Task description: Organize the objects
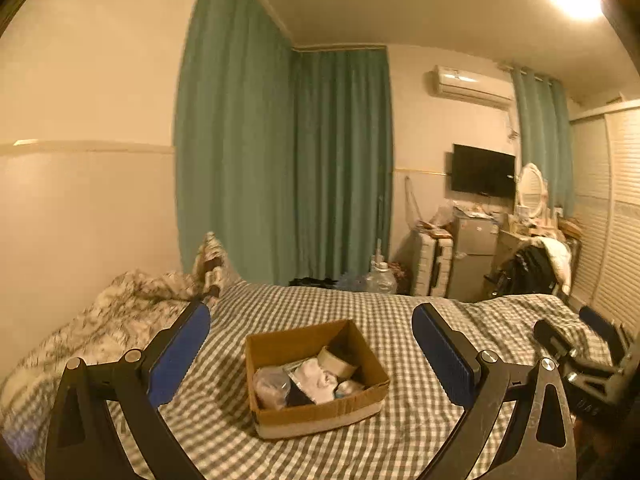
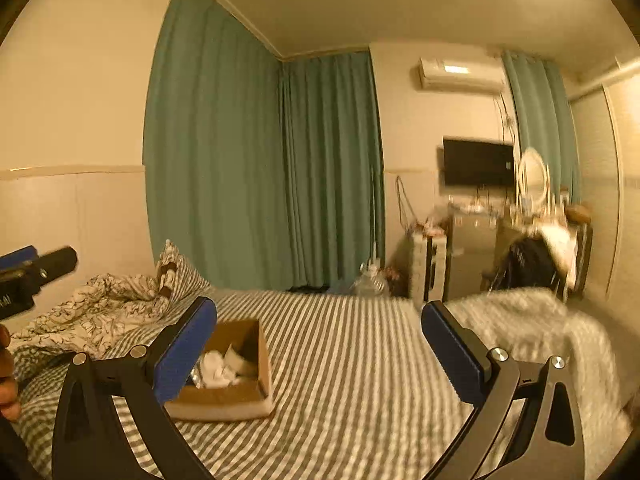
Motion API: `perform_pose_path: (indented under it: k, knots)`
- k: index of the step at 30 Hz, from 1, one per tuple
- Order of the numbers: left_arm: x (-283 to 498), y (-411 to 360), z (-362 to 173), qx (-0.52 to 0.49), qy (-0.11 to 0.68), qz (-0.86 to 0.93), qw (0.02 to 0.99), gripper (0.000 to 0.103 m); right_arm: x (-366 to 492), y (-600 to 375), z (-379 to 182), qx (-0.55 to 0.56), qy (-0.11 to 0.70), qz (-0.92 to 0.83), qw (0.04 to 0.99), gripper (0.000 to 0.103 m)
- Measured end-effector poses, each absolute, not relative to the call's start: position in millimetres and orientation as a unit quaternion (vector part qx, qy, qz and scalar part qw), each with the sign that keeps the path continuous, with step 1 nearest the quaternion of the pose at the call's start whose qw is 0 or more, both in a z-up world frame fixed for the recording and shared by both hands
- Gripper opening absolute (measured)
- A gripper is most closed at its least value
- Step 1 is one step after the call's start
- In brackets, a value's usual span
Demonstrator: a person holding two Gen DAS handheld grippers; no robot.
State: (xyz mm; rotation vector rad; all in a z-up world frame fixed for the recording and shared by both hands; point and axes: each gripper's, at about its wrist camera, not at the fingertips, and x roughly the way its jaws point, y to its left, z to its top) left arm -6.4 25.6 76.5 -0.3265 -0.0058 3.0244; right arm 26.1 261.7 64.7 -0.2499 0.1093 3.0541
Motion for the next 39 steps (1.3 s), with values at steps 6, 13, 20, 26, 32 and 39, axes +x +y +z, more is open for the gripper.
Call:
perform_pose_path:
  k: [6,13,20,26,32,39]
  knots:
    - [-19.1,22.5,12.8,-0.174,0.011,0.984,0.037,0.103,0.6,248.9,19.5,-0.117,0.001,0.992,0.048,0.103]
    - [-24.7,23.0,-5.0,-0.198,0.029,0.979,0.031,0.103,0.0,239.1,11.1,-0.123,-0.006,0.992,0.029,0.103]
    - [-12.5,22.5,-3.7,-0.184,0.035,0.982,0.031,0.103,-0.4,222.7,5.0,-0.132,-0.018,0.991,0.021,0.103]
    - [-11.4,22.0,-1.5,-0.185,0.032,0.982,0.033,0.103,1.5,218.6,7.8,-0.129,-0.017,0.991,0.014,0.103]
    - [-12.8,19.2,-2.2,-0.191,0.030,0.981,0.032,0.103,1.6,214.4,6.8,-0.130,-0.022,0.991,0.014,0.103]
    - [-13.4,17.3,-4.1,-0.198,0.029,0.979,0.033,0.103,2.1,211.5,6.8,-0.133,-0.024,0.991,0.014,0.103]
